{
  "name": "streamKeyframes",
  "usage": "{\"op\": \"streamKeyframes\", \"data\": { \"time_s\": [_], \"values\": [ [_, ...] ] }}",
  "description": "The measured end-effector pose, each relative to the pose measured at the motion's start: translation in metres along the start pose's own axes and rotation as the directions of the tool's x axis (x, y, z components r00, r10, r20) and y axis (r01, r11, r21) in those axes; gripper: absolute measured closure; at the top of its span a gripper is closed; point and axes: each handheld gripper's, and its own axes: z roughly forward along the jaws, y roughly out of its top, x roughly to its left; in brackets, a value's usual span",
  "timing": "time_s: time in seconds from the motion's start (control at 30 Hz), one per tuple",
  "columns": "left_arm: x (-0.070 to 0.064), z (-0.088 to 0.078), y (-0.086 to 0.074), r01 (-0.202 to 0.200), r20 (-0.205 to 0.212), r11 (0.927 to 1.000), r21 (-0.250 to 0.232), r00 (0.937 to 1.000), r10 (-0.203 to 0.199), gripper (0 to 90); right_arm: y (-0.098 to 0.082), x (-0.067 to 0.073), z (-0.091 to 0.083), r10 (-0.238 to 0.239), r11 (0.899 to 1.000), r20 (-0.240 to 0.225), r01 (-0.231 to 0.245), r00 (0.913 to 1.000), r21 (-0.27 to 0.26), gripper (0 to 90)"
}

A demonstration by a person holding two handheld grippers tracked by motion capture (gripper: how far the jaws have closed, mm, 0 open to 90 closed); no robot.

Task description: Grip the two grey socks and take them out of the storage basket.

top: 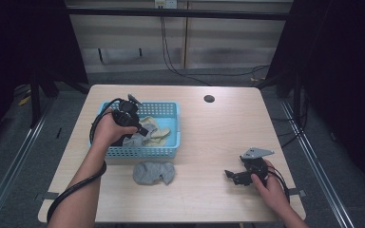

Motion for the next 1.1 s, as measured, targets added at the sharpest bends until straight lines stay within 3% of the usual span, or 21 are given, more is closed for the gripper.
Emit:
{"op": "streamKeyframes", "data": {
  "time_s": [0.47,0.87,1.1],
  "values": [
    [0.015,0.017,-0.001,0.047,-0.039,0.9989,0.001,0.9981,-0.047,27.1,0.000,0.000,0.000,-0.002,1.000,0.001,0.002,1.0000,0.001,10.5],
    [0.028,0.035,-0.014,0.078,-0.072,0.9961,0.042,0.9946,-0.075,26.8,0.000,0.000,0.000,-0.002,1.000,0.002,0.002,1.0000,0.001,10.5],
    [0.033,0.040,-0.019,0.094,-0.064,0.9930,0.072,0.9939,-0.089,29.1,0.000,0.000,0.000,-0.001,1.000,0.000,0.001,1.0000,0.000,10.5]
  ]
}}
